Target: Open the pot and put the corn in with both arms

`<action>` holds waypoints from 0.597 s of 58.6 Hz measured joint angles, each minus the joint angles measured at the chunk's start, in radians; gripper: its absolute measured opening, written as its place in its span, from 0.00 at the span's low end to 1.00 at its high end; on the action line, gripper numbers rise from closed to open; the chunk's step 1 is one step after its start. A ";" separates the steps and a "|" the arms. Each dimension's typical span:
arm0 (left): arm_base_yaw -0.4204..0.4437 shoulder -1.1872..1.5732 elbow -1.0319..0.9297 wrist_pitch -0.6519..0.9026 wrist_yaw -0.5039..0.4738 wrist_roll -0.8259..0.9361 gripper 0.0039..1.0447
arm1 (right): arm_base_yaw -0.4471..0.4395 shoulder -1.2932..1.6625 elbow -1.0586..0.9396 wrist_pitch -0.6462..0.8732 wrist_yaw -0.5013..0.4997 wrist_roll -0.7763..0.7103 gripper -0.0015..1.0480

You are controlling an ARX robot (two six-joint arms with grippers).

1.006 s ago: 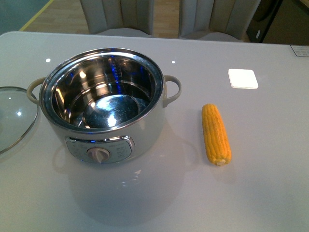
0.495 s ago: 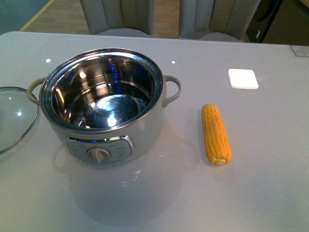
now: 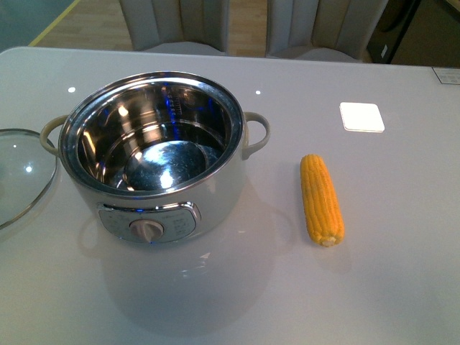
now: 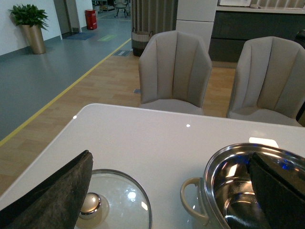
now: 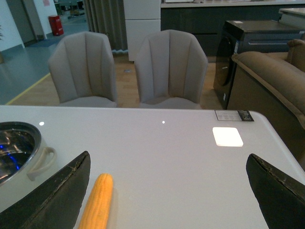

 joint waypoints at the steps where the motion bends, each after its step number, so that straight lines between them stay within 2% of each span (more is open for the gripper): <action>1: 0.000 0.000 0.000 0.000 0.000 0.000 0.94 | 0.000 0.000 0.000 0.000 0.000 0.000 0.92; 7: -0.013 -0.077 -0.008 -0.094 0.003 0.002 0.79 | 0.000 0.000 0.000 0.000 0.000 0.000 0.92; 14: -0.053 -0.219 -0.040 -0.186 -0.033 0.002 0.53 | 0.000 0.000 0.000 0.000 0.000 0.000 0.92; 28: -0.105 -0.412 -0.079 -0.342 -0.083 0.002 0.14 | 0.000 0.000 0.000 0.000 0.000 0.000 0.92; 30: -0.128 -0.444 -0.082 -0.371 -0.123 0.002 0.07 | 0.000 0.000 0.000 0.000 0.000 0.000 0.92; 32: -0.156 -0.468 -0.086 -0.393 -0.159 -0.001 0.02 | 0.000 0.000 0.000 0.000 0.000 0.000 0.92; 35: -0.185 -0.510 -0.092 -0.427 -0.172 0.001 0.03 | 0.000 0.000 0.000 0.000 0.000 0.000 0.92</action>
